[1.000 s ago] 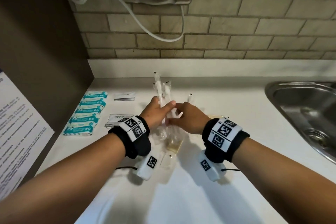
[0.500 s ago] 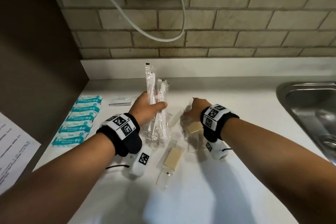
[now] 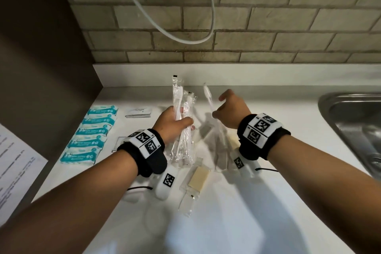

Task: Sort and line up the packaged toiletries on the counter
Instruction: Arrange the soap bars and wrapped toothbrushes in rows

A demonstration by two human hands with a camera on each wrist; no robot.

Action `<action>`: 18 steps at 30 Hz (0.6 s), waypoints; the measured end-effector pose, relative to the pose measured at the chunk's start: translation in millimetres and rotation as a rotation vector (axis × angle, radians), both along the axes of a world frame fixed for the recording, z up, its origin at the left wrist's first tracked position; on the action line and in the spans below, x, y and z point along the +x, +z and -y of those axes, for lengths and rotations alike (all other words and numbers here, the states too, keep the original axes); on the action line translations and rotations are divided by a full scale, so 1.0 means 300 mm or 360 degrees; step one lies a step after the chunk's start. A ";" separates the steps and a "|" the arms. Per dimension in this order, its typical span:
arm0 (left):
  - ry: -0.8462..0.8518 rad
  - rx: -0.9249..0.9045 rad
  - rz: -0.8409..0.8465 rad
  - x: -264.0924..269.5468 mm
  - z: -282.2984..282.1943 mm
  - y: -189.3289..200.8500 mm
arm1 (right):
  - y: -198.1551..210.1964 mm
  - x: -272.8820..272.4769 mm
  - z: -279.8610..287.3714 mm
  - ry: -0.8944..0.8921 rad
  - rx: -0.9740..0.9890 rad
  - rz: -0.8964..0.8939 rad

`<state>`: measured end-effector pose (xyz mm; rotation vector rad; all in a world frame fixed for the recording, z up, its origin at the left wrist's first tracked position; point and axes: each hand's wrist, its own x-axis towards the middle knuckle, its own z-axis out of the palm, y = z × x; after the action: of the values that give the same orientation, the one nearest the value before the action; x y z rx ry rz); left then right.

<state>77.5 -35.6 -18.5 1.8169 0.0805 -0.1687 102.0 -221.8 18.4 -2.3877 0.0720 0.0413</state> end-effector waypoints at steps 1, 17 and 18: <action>0.0015 0.0002 -0.0001 0.005 0.008 -0.002 | 0.014 -0.017 -0.007 0.0027 0.0100 -0.0013; 0.0171 0.0212 0.0116 -0.034 -0.113 0.040 | -0.118 -0.324 -0.126 0.1279 -0.1116 -0.0254; 0.0155 0.0237 0.0112 -0.033 -0.122 0.040 | -0.145 -0.329 -0.135 0.1337 -0.1170 -0.0256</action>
<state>67.6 1.0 -6.4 1.9613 0.1345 -0.0301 3.3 -181.3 -25.0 -2.9426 -0.9967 0.7040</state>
